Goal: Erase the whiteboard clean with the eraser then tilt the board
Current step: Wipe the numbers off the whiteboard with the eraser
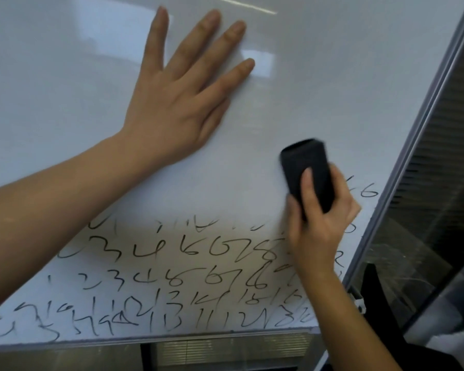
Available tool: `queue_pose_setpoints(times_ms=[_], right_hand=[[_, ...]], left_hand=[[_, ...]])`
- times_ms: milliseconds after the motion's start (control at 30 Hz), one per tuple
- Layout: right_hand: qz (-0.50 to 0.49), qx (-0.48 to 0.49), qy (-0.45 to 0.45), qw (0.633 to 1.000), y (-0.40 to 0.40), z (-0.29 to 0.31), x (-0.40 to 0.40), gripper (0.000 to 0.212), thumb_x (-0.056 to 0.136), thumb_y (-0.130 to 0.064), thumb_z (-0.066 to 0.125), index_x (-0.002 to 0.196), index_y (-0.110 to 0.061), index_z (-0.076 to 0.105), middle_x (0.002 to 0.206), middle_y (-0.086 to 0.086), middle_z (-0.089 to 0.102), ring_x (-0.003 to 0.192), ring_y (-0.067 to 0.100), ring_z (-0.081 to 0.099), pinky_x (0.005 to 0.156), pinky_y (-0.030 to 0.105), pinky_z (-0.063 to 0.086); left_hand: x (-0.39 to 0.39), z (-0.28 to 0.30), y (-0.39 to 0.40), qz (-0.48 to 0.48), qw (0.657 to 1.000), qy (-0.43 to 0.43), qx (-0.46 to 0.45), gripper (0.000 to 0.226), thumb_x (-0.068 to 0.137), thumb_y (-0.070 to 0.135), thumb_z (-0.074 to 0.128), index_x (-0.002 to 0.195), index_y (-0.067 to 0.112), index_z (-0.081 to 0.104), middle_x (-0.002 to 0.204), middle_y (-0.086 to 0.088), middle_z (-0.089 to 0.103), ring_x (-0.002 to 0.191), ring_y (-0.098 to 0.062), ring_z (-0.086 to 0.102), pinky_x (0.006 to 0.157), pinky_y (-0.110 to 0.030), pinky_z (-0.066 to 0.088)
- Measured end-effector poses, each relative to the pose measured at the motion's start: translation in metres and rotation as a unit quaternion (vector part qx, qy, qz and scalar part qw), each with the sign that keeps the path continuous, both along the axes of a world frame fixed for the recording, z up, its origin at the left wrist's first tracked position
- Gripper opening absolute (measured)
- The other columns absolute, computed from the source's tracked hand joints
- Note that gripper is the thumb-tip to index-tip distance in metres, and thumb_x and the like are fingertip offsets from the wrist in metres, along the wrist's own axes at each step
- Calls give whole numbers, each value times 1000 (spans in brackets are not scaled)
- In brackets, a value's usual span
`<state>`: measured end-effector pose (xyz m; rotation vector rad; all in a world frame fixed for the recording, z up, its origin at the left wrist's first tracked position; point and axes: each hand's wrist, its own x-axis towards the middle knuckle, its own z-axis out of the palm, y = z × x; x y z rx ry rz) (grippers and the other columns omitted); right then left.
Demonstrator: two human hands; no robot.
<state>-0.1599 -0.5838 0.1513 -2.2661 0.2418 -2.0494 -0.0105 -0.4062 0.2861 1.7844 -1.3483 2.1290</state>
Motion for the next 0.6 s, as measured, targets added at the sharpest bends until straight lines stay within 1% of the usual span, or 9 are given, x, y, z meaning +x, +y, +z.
queue_pose_setpoints(times_ms=[67,100,167,200,300,333,467,533,600], right_hand=[[-20,3,-32,999,-16,26,-4,44,89,-3,64,131,-10,55,131,35,42,105,49,44,97,35,34],[-34,-1,-43,999,-23,37,-6,41,89,-3,63,129,-5,55,130,36,43,105,49,45,99,34,33],[-49,-5,-51,998,-34,50,-8,39,90,-4,62,128,0,54,129,35,44,106,49,47,102,24,27],[-47,-1,-52,998,-36,51,-9,39,91,-4,62,128,0,54,130,35,44,107,48,47,102,24,27],[-13,26,-49,998,-19,37,-5,41,90,-4,62,130,-2,52,133,34,41,109,45,44,100,36,35],[0,22,-36,999,-9,27,-2,42,89,-4,63,130,-4,53,133,34,41,110,45,43,100,36,34],[18,-58,46,997,17,-7,6,45,87,-6,68,129,-11,54,131,34,45,104,44,47,100,23,24],[21,-71,42,996,13,0,7,42,89,-7,67,128,-11,54,131,33,45,104,43,46,99,24,25],[10,-58,10,998,1,19,5,39,89,-7,66,127,-8,57,130,35,45,102,47,46,94,29,28]], left_hand=[[1,0,-1,0,1000,0,-3,41,104,19,42,143,9,48,150,-20,39,139,-42,36,102,-75,27],[1,0,-1,-1,1000,0,-4,41,104,19,42,143,8,49,150,-20,40,138,-42,36,102,-75,26],[1,-1,-1,-5,1000,0,-7,41,103,18,43,142,8,50,150,-19,40,139,-42,36,103,-74,26],[2,-1,0,-7,1000,0,-7,41,103,18,43,142,8,49,150,-19,40,139,-42,36,103,-74,25],[1,-2,1,-3,1000,0,-8,42,103,19,43,143,9,48,150,-19,39,139,-41,36,104,-74,25],[1,-2,1,-1,1000,0,-9,42,104,19,43,144,9,47,151,-19,39,139,-41,36,104,-74,25],[2,-1,3,6,1000,0,-4,43,104,20,43,146,10,44,151,-19,38,139,-42,35,104,-74,25],[2,-1,2,6,1000,2,-4,43,104,20,43,145,10,45,151,-19,38,139,-42,35,103,-74,26],[1,-2,1,5,1000,5,-2,42,104,19,43,144,9,46,150,-20,39,139,-42,35,103,-74,26]])
